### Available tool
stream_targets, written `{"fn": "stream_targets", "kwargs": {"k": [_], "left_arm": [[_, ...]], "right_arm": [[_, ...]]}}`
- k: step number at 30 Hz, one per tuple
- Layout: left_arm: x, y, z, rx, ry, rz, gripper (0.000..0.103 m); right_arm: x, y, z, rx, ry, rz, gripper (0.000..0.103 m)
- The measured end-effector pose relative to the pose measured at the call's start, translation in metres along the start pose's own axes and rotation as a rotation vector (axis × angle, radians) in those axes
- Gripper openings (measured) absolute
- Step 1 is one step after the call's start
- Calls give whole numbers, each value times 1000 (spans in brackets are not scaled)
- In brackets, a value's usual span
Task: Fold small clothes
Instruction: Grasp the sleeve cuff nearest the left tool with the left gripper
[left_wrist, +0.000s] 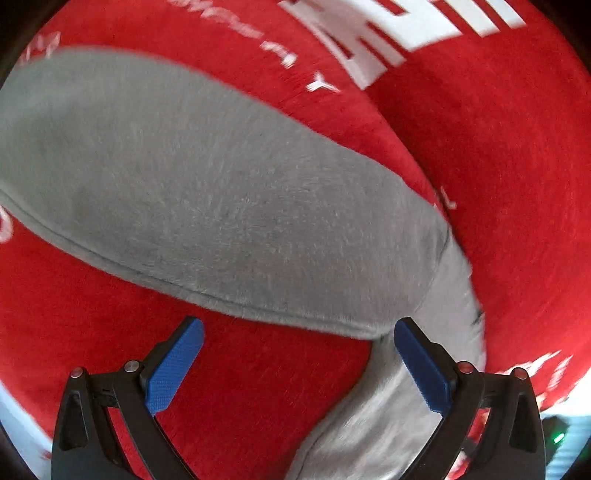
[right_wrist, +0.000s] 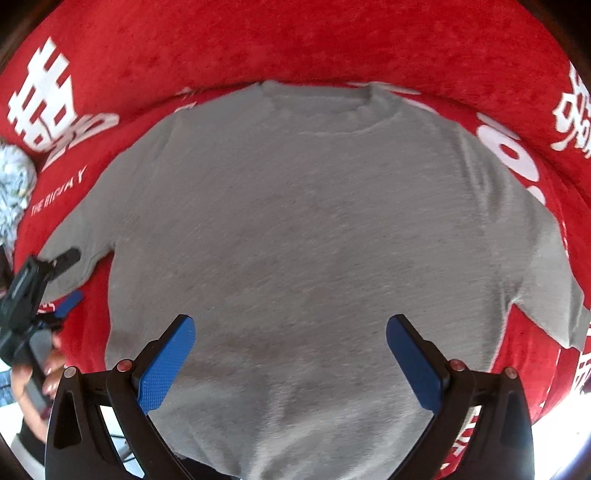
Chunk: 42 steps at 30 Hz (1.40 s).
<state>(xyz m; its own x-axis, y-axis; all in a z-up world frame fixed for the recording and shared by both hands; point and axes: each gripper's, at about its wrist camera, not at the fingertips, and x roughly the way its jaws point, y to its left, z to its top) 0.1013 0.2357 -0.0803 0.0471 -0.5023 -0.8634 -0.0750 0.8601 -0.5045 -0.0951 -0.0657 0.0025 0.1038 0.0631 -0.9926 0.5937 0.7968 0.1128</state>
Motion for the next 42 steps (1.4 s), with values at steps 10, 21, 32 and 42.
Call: {"fn": "stream_targets", "kwargs": {"k": [10, 21, 32, 42], "left_arm": [[-45, 38, 51, -101, -200, 8, 103], [-104, 109, 62, -114, -268, 175, 88], [-105, 120, 66, -129, -296, 193, 85], [-122, 63, 60, 85, -293, 54, 6]], "right_arm": [[2, 31, -6, -20, 7, 28, 103], [5, 54, -8, -38, 9, 32, 103], [5, 76, -14, -76, 10, 30, 103], [-13, 88, -26, -120, -51, 74, 103]]}}
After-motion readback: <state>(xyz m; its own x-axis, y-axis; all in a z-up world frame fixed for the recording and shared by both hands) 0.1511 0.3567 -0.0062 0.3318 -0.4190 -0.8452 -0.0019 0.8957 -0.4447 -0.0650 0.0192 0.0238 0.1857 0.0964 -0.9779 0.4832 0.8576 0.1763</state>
